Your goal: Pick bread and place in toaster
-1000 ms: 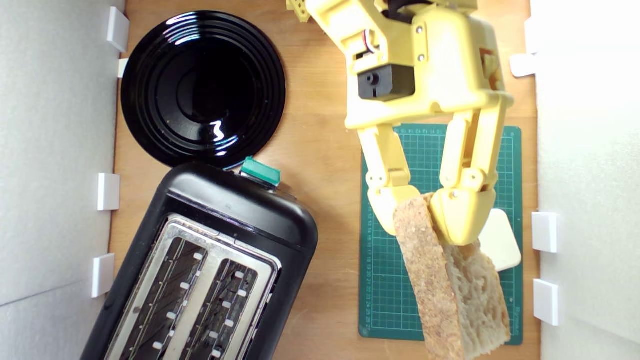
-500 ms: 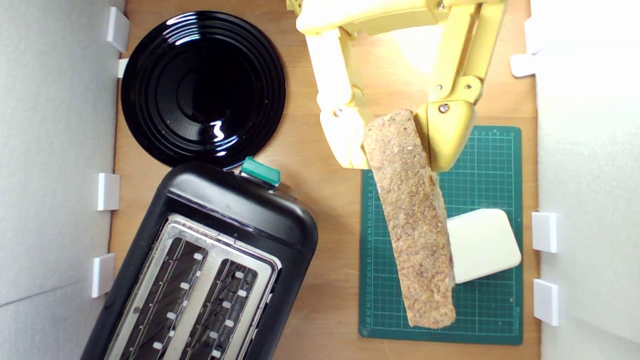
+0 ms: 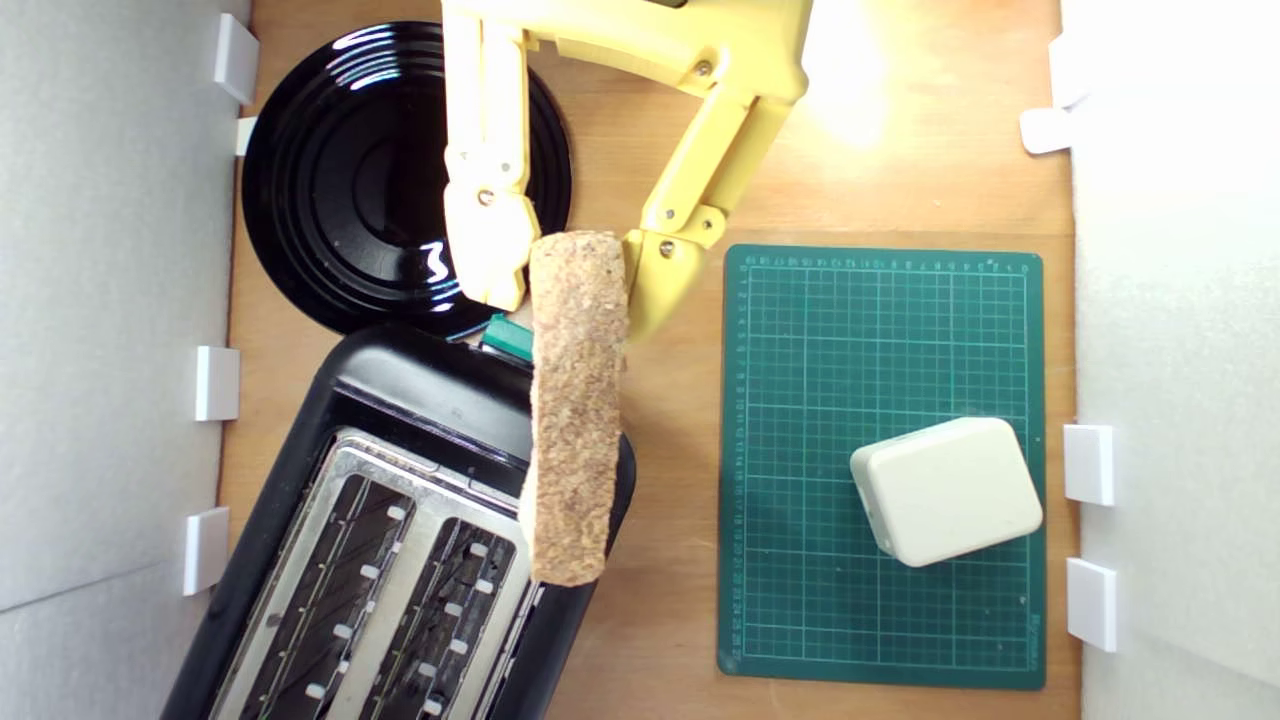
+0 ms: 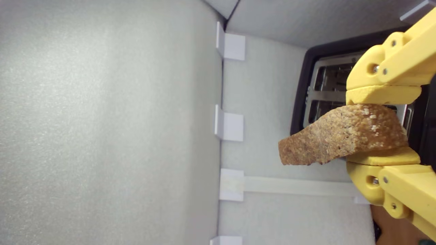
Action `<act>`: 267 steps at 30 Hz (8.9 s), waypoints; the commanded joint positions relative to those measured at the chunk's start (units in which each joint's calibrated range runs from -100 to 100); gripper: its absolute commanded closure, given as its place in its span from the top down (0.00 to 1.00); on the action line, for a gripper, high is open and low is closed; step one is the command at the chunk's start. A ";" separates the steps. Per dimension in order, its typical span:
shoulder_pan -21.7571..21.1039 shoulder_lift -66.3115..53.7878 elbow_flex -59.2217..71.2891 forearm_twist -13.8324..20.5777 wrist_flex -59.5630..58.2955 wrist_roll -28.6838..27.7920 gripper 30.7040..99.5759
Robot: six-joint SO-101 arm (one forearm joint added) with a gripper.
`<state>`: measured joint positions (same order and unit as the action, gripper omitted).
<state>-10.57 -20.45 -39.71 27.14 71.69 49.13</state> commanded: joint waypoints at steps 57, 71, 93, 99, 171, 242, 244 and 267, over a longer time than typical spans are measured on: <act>23.55 19.37 -2.09 -10.55 -18.62 -2.02 0.36; 28.70 19.70 -1.64 -16.81 -18.54 0.49 0.36; 32.25 24.53 -2.18 -20.80 -18.54 3.78 0.36; 32.17 24.61 -2.18 -21.16 -18.45 3.52 0.36; 28.70 20.20 -2.37 -20.43 -18.54 5.56 0.59; -12.55 -58.41 107.85 -13.54 -17.94 -32.42 0.08; -12.55 -60.08 109.39 -13.54 -17.77 -32.16 0.04; -8.53 -72.23 132.27 -13.45 -17.68 -28.29 0.02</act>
<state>-21.10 -90.84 91.40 12.84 53.98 20.05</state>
